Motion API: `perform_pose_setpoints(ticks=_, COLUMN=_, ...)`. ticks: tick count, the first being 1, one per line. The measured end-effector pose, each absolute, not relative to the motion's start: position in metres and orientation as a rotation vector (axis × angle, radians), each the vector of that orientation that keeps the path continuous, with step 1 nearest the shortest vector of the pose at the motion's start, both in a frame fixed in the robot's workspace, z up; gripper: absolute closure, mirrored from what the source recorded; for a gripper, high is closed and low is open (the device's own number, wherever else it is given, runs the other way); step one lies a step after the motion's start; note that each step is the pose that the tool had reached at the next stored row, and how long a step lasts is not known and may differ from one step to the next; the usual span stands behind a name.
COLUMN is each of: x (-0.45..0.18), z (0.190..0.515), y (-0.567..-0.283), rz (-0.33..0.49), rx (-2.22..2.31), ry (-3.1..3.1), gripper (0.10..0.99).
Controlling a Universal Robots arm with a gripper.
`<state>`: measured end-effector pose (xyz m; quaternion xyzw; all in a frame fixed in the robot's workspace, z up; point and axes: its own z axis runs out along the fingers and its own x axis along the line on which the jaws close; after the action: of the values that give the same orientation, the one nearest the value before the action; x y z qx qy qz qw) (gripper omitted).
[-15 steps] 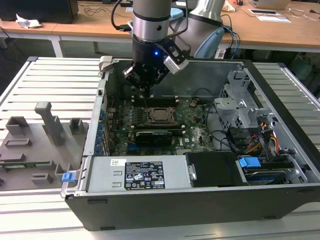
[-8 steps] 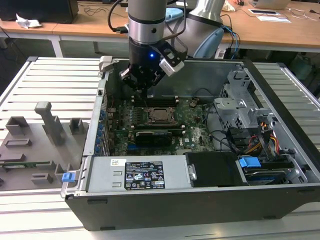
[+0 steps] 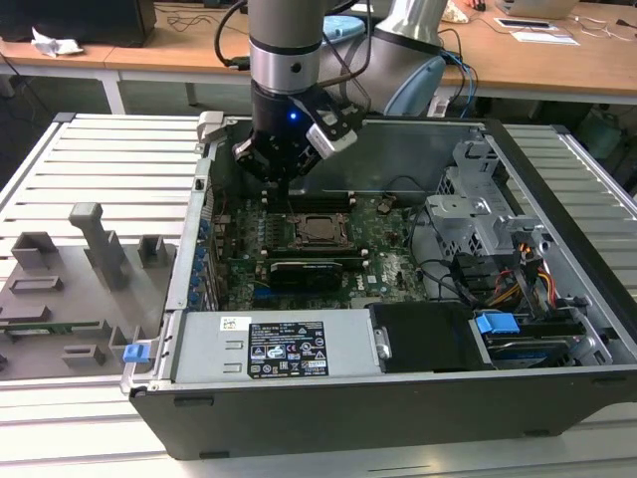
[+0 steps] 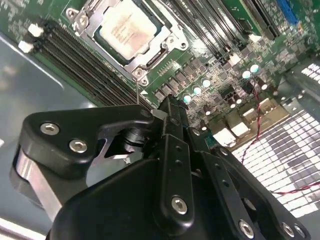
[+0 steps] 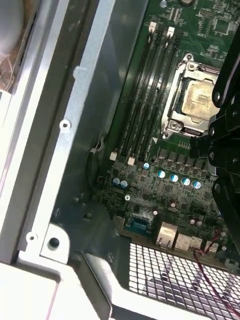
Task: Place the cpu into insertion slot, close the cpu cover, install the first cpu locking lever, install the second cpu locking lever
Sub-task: 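Install the first cpu locking lever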
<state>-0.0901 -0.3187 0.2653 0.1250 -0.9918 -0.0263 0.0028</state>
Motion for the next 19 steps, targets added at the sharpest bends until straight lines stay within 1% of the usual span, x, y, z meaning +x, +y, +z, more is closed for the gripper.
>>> perform_pose_setpoints(ticks=4, x=-0.090, z=0.263, y=-0.319, rz=-0.083, rx=0.272, ry=-3.125, gripper=0.980)
perform_pose_setpoints(ticks=12, x=-0.096, z=0.261, y=-0.316, rz=-0.084, rx=0.267, ry=-3.128, gripper=0.980)
perform_pose_setpoints(ticks=19, x=-0.101, z=0.261, y=-0.305, rz=-0.085, rx=0.267, ry=-3.128, gripper=0.980)
